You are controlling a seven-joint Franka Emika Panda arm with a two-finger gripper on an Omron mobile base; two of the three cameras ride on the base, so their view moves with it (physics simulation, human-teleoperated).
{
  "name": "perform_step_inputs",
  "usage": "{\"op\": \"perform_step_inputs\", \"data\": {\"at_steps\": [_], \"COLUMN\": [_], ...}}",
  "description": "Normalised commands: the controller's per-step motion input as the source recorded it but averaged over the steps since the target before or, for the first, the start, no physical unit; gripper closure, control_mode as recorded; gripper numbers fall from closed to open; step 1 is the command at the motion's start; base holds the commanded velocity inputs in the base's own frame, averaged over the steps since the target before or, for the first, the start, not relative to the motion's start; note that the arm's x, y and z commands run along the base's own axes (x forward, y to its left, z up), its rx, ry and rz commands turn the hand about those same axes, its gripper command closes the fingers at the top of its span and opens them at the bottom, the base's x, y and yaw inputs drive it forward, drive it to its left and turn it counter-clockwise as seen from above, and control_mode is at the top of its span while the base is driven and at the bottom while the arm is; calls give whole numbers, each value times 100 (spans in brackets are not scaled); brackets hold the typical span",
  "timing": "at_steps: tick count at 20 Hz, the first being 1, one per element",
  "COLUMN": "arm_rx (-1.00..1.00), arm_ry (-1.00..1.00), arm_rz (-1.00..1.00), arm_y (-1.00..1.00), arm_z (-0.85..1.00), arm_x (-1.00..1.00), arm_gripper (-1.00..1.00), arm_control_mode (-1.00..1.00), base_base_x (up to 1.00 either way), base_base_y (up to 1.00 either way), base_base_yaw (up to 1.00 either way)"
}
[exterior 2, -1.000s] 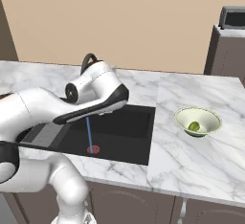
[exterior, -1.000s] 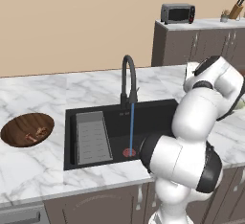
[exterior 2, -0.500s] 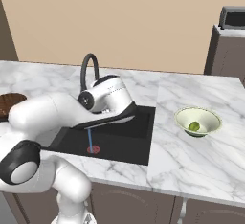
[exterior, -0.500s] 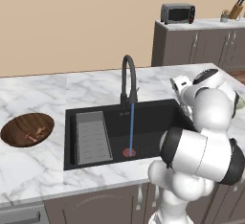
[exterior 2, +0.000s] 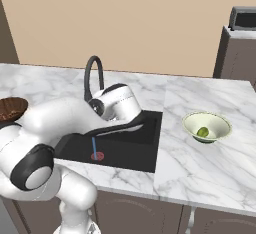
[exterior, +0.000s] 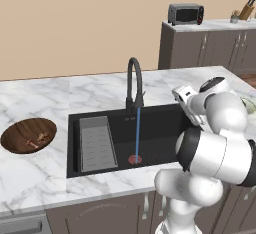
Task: Pick the mushrooms from the sink and place them in one bowl. Place the mango in the other bowl. Then turn off the sink faucet.
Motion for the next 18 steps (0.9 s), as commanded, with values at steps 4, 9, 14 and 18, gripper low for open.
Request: {"op": "perform_step_inputs", "data": {"at_steps": [4, 9, 14, 18], "arm_rx": [28, 15, 31, 47], "arm_ry": [8, 19, 17, 0], "arm_rz": [-6, 1, 14, 2], "arm_y": [-40, -8, -18, -46], "arm_z": [91, 53, 38, 77], "arm_x": [-2, 6, 3, 0], "arm_gripper": [-100, -100, -100, -100], "arm_control_mode": [-100, -100, -100, -100], "base_base_x": [0, 0, 0, 0], "base_base_y": [0, 0, 0, 0], "base_base_yaw": [0, 0, 0, 0]}}
